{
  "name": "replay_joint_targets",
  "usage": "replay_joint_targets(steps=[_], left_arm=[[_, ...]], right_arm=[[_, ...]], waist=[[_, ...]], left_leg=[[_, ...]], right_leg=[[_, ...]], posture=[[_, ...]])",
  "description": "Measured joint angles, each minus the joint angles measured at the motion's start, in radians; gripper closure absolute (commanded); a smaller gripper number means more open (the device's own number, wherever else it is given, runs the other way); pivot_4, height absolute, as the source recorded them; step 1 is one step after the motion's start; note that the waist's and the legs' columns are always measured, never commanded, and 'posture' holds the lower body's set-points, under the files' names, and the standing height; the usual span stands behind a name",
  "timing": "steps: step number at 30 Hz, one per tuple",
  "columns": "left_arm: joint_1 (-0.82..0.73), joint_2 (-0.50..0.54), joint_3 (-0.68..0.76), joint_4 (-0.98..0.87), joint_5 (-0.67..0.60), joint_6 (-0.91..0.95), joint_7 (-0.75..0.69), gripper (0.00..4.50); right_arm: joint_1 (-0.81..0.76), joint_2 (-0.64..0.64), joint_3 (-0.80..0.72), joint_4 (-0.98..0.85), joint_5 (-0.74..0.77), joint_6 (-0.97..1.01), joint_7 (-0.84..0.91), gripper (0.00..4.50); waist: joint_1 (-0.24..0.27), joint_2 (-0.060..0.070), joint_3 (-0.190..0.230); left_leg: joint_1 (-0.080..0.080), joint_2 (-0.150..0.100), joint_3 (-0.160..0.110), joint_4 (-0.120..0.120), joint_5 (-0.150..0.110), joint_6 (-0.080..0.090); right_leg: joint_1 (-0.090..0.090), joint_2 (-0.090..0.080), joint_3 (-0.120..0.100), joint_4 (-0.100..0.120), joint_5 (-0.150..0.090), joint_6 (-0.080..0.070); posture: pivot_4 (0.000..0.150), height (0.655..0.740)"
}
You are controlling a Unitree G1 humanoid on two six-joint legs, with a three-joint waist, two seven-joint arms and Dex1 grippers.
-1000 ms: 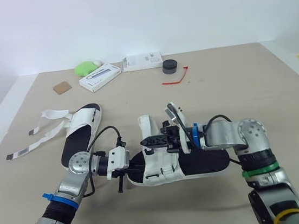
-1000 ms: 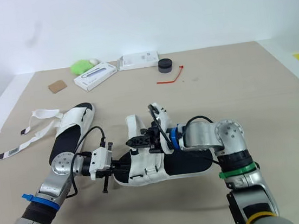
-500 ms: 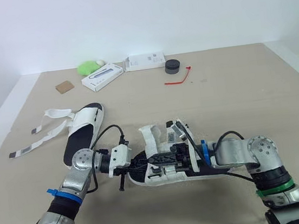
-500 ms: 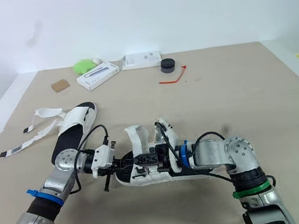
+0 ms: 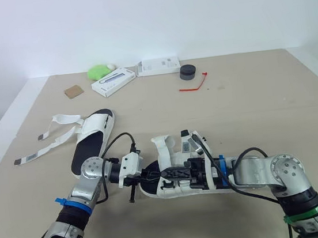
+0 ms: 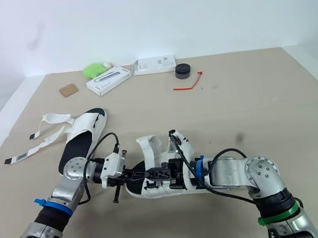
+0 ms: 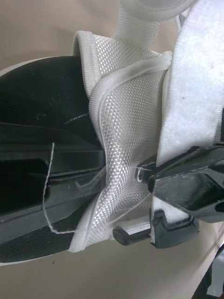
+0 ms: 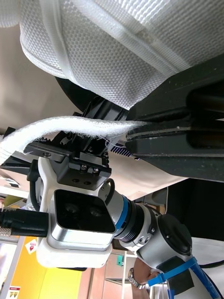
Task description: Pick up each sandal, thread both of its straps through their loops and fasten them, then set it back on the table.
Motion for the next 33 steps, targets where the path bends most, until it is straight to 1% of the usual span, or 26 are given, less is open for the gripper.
replay_joint_targets(steps=[4,7,11,20,27,33], left_arm=[[0.000,-0.001,0.000,0.006,0.000,-0.003,0.001,4.50],[0.000,-0.002,0.000,0.009,0.000,-0.009,0.004,4.50],[0.001,-0.004,0.000,0.009,0.000,-0.017,-0.003,4.50],[0.009,-0.010,0.000,0.008,0.000,-0.020,0.004,4.50],[0.010,-0.016,-0.001,0.009,0.000,-0.022,0.004,4.50],[0.013,-0.017,-0.001,0.009,0.000,-0.022,0.007,4.50]], right_arm=[[-0.034,0.009,0.000,0.050,0.001,0.023,0.000,4.42],[-0.143,0.042,-0.028,0.173,-0.010,0.074,-0.003,4.42],[-0.148,0.040,-0.031,0.198,-0.010,0.107,-0.002,4.42],[-0.067,-0.002,-0.004,0.110,-0.009,0.107,0.053,4.42],[-0.061,-0.056,0.032,0.087,-0.009,0.081,0.114,4.42],[-0.083,-0.063,0.062,0.085,-0.003,0.063,0.074,4.42]], waist=[[0.001,0.002,-0.002],[0.001,0.003,-0.002],[0.002,0.004,-0.002],[0.002,0.005,-0.005],[0.004,0.004,-0.005],[0.004,0.003,-0.004]], left_leg=[[0.001,0.000,0.000,0.000,0.000,0.000],[0.001,0.000,-0.001,-0.001,0.000,0.000],[0.001,0.000,-0.001,-0.003,0.000,0.000],[0.000,0.000,-0.003,-0.004,0.000,0.000],[0.000,-0.002,-0.005,-0.004,0.000,0.000],[0.000,-0.002,-0.005,-0.004,0.000,0.000]], right_leg=[[0.001,0.000,0.000,-0.001,0.000,0.000],[0.000,0.001,0.000,-0.001,0.000,0.000],[0.001,0.001,0.000,-0.003,0.000,0.000],[0.001,0.000,-0.001,-0.006,0.000,0.000],[0.001,0.000,-0.001,-0.009,0.000,0.000],[0.001,0.000,-0.001,-0.009,0.000,0.000]], posture=[[0.150,0.7400],[0.150,0.7400],[0.150,0.7400],[0.150,0.7400],[0.150,0.7400],[0.150,0.7400]])
